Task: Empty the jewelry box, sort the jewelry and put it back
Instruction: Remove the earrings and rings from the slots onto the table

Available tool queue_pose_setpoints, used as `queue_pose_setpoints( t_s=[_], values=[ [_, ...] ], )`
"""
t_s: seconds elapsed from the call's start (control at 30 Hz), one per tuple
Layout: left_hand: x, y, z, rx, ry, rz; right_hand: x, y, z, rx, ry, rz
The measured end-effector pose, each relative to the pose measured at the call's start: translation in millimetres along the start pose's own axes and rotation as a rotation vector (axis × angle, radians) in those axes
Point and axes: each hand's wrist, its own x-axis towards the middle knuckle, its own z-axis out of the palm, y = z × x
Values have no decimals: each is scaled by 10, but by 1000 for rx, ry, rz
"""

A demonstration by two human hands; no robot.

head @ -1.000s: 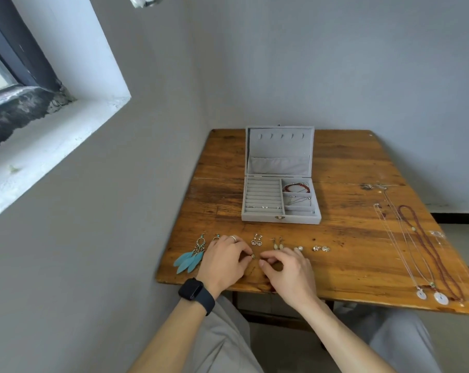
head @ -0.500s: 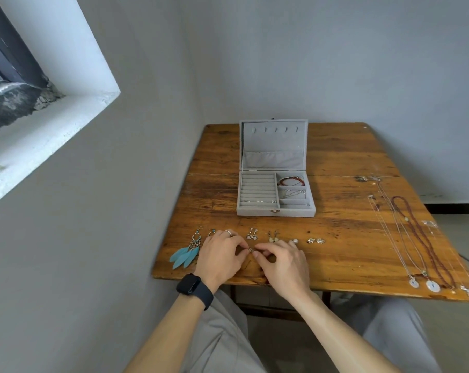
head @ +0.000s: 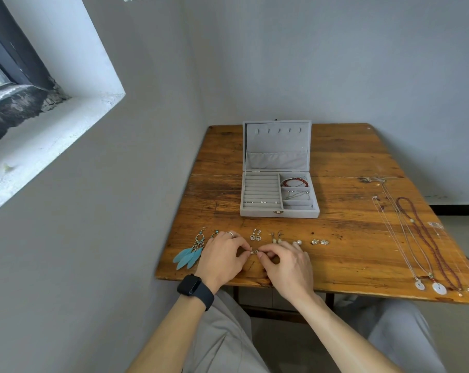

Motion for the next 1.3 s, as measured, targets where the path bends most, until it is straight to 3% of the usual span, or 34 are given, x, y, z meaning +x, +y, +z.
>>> queue_pose_setpoints(
  t_s=[0.43, 0.7, 0.9, 1.1, 1.3],
  values=[
    [23, 23, -17, 26, -7, 5, -13, 20, -23, 5, -2, -39],
    [67, -5, -83, 58, -22, 31, 31, 8, -161, 75, -126, -31],
    [316, -82, -298, 72, 60, 8, 336, -19, -431, 92, -107, -73],
    [790, -117, -340, 69, 97, -87, 1020, -51, -414, -78, -109, -148],
    [1077, -198, -165, 172, -71, -104, 1445, -112, -137, -307, -167, -221]
  ],
)
